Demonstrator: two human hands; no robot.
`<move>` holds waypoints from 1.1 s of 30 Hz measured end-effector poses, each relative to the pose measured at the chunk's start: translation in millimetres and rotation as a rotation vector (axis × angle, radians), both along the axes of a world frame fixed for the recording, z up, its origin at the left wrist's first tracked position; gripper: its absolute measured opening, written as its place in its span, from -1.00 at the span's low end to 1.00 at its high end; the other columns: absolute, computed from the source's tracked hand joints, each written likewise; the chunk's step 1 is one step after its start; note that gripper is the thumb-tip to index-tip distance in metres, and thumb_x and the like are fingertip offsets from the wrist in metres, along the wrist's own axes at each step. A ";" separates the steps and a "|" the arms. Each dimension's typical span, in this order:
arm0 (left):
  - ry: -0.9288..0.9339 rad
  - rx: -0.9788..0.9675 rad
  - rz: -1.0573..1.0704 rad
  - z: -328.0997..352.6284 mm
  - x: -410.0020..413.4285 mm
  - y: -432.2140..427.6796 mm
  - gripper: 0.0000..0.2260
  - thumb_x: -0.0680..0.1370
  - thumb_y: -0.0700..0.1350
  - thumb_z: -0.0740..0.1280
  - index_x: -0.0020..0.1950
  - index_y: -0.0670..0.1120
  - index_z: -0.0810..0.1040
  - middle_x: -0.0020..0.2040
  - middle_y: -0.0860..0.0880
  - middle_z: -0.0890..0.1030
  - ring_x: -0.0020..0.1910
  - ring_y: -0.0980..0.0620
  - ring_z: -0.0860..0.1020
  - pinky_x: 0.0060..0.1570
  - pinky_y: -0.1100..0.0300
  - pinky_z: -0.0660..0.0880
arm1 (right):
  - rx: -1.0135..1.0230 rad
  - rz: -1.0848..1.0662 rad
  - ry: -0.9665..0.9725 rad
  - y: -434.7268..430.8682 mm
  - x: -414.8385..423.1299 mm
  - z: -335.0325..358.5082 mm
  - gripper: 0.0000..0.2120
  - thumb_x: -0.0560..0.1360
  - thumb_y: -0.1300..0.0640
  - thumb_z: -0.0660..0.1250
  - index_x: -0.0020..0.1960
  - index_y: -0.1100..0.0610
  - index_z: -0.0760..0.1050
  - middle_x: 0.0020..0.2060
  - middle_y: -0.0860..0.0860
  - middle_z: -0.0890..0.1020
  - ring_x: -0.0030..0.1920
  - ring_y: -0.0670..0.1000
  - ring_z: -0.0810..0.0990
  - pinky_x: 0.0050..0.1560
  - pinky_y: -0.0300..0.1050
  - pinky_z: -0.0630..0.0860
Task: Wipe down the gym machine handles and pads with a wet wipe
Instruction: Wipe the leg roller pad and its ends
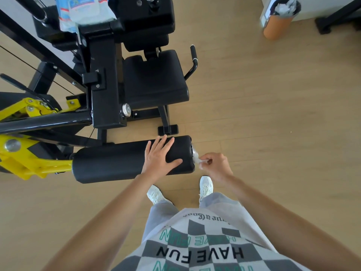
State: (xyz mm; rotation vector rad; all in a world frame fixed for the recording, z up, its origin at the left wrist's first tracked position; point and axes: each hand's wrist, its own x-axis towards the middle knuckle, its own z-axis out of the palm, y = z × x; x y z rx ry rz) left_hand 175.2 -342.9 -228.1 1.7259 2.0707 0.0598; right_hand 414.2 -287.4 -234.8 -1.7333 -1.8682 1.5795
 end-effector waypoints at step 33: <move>0.057 0.326 0.013 -1.1 25.5 -40.4 -0.50 0.48 0.06 0.53 0.40 -0.01 0.58 0.41 -0.02 0.55 0.45 -0.06 0.46 0.40 -0.09 0.44 | 0.145 -0.086 0.139 16.7 -32.4 10.2 -0.84 0.56 0.25 0.40 0.09 0.11 0.71 -0.11 -0.10 0.69 -0.12 -0.23 0.61 -0.08 -0.46 0.50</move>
